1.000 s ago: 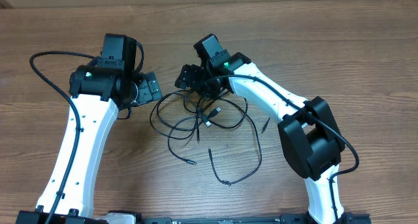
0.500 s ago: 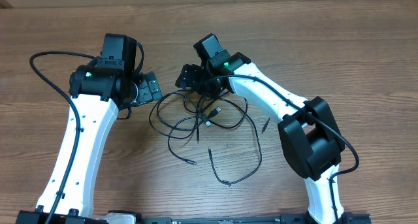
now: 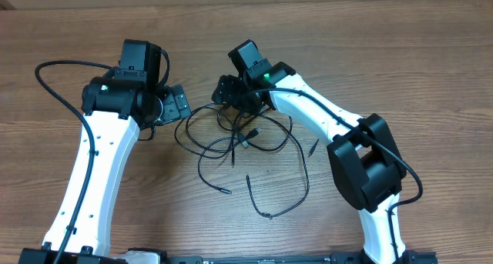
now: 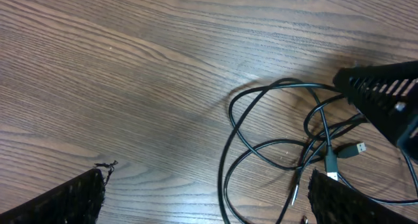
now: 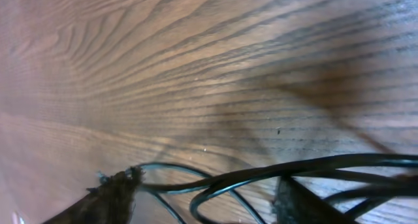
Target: Untangle cables
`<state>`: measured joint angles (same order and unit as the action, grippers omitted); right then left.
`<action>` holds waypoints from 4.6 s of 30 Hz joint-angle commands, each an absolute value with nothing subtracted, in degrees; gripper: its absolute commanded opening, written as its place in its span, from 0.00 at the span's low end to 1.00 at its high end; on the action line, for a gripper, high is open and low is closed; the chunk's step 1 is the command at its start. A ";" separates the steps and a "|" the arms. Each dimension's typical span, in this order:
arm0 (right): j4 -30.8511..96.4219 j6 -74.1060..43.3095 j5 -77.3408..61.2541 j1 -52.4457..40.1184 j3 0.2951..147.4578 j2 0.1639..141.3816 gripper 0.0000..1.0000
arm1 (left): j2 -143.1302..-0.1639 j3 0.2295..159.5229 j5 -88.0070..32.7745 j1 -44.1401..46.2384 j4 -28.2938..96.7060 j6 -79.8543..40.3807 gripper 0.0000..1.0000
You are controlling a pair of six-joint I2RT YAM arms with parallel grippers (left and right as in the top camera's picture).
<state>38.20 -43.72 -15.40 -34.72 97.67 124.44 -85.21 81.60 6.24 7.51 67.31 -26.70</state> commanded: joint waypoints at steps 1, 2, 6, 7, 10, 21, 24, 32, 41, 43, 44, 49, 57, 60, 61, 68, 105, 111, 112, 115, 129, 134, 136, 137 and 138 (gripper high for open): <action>38.11 -43.48 -14.83 -35.03 97.45 127.22 0.57 | -85.52 82.15 6.13 7.53 67.09 -27.44 1.00; 38.15 -43.51 -15.18 -35.03 97.45 127.68 0.53 | -85.52 82.15 6.13 7.53 67.09 -27.44 1.00; 38.24 -43.48 -15.51 -35.03 97.45 128.07 0.43 | -85.52 82.15 6.13 7.51 67.07 -27.44 0.99; 38.17 -43.48 -15.49 -35.03 97.45 128.07 0.41 | -85.52 82.15 6.13 7.53 67.07 -27.44 1.00; 38.20 -43.48 -15.46 -35.03 97.45 128.07 0.32 | -85.52 82.15 6.13 7.53 67.09 -27.44 1.00; 38.22 -43.42 -19.64 -35.03 97.47 127.98 0.04 | -85.52 82.15 6.13 7.53 67.07 -27.44 1.00; 38.26 -43.03 -24.18 -34.61 97.56 127.26 0.04 | -85.52 82.15 6.13 7.53 67.09 -27.44 1.00; 38.26 -38.63 -26.57 -34.35 97.62 118.08 0.04 | -85.52 82.15 6.13 7.53 67.07 -27.44 1.00; 37.95 -36.95 -26.41 -34.33 99.42 99.04 0.04 | -85.52 82.15 6.13 7.53 67.07 -27.44 1.00; 37.74 -36.21 -26.28 -34.33 101.01 93.32 0.04 | -85.52 82.15 6.13 7.53 67.07 -27.44 1.00; 37.69 -35.88 -25.93 -34.33 101.62 91.37 0.04 | -85.52 82.15 6.13 7.53 67.07 -27.44 1.00; 36.75 -35.48 -21.28 -34.33 103.28 81.03 0.04 | -85.52 82.15 6.13 7.53 67.07 -27.44 1.00; 36.21 -35.11 -20.40 -34.33 103.28 73.19 0.04 | -85.52 82.15 6.13 7.53 67.07 -27.44 1.00; 36.77 -32.82 -19.25 -34.33 103.26 72.97 0.04 | -85.52 82.15 6.13 7.53 67.07 -27.44 1.00; 37.60 -32.69 -17.74 -34.33 103.24 73.08 0.04 | -85.52 82.15 6.13 7.53 67.09 -27.44 0.99; 49.25 -32.47 -1.61 -34.33 103.24 76.25 0.04 | -85.52 82.15 6.13 7.53 67.07 -27.44 0.99; 55.77 -25.02 -10.20 -34.39 103.24 75.85 0.04 | -85.84 82.15 -34.11 7.92 58.35 -20.88 1.00; 54.96 -24.97 -17.91 -34.39 103.24 75.85 0.04 | -86.30 82.15 -41.43 10.24 56.62 -10.33 1.00; 54.98 -24.97 -19.29 -34.39 103.24 75.85 0.04 | -86.41 82.15 -40.75 10.61 56.69 -10.22 1.00; 54.83 -24.67 -25.04 -34.39 103.24 75.85 0.04 | -86.63 82.15 -40.27 11.60 56.58 -8.29 1.00; 51.88 -22.44 -34.98 -34.39 103.26 75.75 0.04 | -86.91 82.11 -29.58 17.08 59.05 -1.26 0.99; 49.93 -22.44 -35.53 -34.37 103.26 75.00 0.04 | -86.91 82.11 -16.99 18.46 63.13 -1.54 1.00; 49.56 -22.44 -35.51 -34.37 103.26 74.67 0.04 | -86.91 81.82 -12.47 18.44 64.51 -2.72 1.00; 49.52 -22.44 -35.48 -34.37 103.26 74.54 0.04 | -86.91 81.62 -10.66 18.37 64.93 -3.36 0.99; 49.41 -22.44 -35.48 -34.37 103.26 74.32 0.04 | -86.91 81.34 -8.97 18.31 65.34 -4.03 0.99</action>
<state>50.37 -23.07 -34.35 -34.52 102.02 76.73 -86.39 81.58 -20.14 18.37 64.27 -2.94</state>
